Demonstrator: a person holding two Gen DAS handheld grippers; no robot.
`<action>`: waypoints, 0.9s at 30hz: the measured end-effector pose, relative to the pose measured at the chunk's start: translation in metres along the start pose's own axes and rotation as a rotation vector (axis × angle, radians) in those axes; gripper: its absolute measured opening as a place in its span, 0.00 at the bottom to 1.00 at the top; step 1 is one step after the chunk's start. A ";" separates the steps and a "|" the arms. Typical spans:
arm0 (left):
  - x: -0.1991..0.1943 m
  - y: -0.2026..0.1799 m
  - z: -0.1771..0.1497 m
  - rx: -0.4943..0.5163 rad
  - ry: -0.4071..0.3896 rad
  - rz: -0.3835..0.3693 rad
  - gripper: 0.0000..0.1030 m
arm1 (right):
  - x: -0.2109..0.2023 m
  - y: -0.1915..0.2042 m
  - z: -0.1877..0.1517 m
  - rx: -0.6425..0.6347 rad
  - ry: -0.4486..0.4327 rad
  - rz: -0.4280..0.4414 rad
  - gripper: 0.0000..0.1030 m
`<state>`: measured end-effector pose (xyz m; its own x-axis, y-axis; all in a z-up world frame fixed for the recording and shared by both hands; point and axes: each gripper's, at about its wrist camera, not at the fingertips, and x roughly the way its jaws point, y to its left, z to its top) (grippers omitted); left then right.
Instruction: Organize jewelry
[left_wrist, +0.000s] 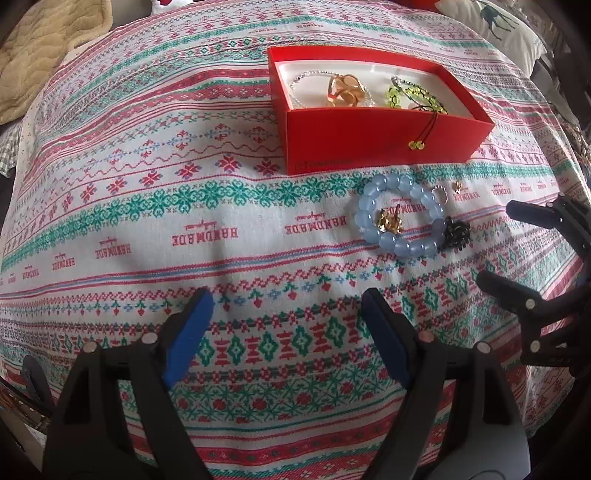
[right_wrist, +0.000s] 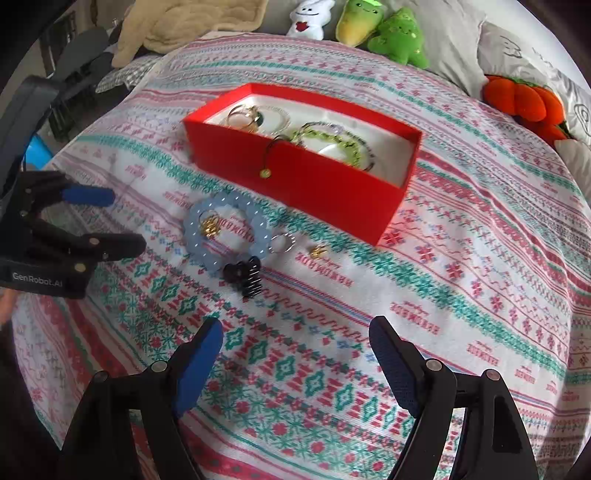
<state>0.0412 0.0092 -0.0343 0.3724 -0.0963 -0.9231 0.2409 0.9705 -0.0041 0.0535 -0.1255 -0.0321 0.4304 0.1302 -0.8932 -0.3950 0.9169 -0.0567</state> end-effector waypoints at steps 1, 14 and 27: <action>0.000 0.000 -0.001 0.001 0.000 0.000 0.80 | 0.003 0.002 0.000 -0.003 0.006 0.005 0.80; -0.002 0.002 -0.002 0.004 0.006 -0.008 0.80 | 0.023 0.012 0.021 -0.016 -0.029 0.044 0.64; -0.006 0.001 0.000 0.005 -0.018 -0.045 0.80 | 0.018 0.014 0.025 -0.057 -0.033 0.118 0.13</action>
<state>0.0385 0.0104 -0.0288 0.3774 -0.1436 -0.9148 0.2619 0.9641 -0.0433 0.0758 -0.1010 -0.0375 0.4045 0.2490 -0.8800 -0.4892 0.8719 0.0219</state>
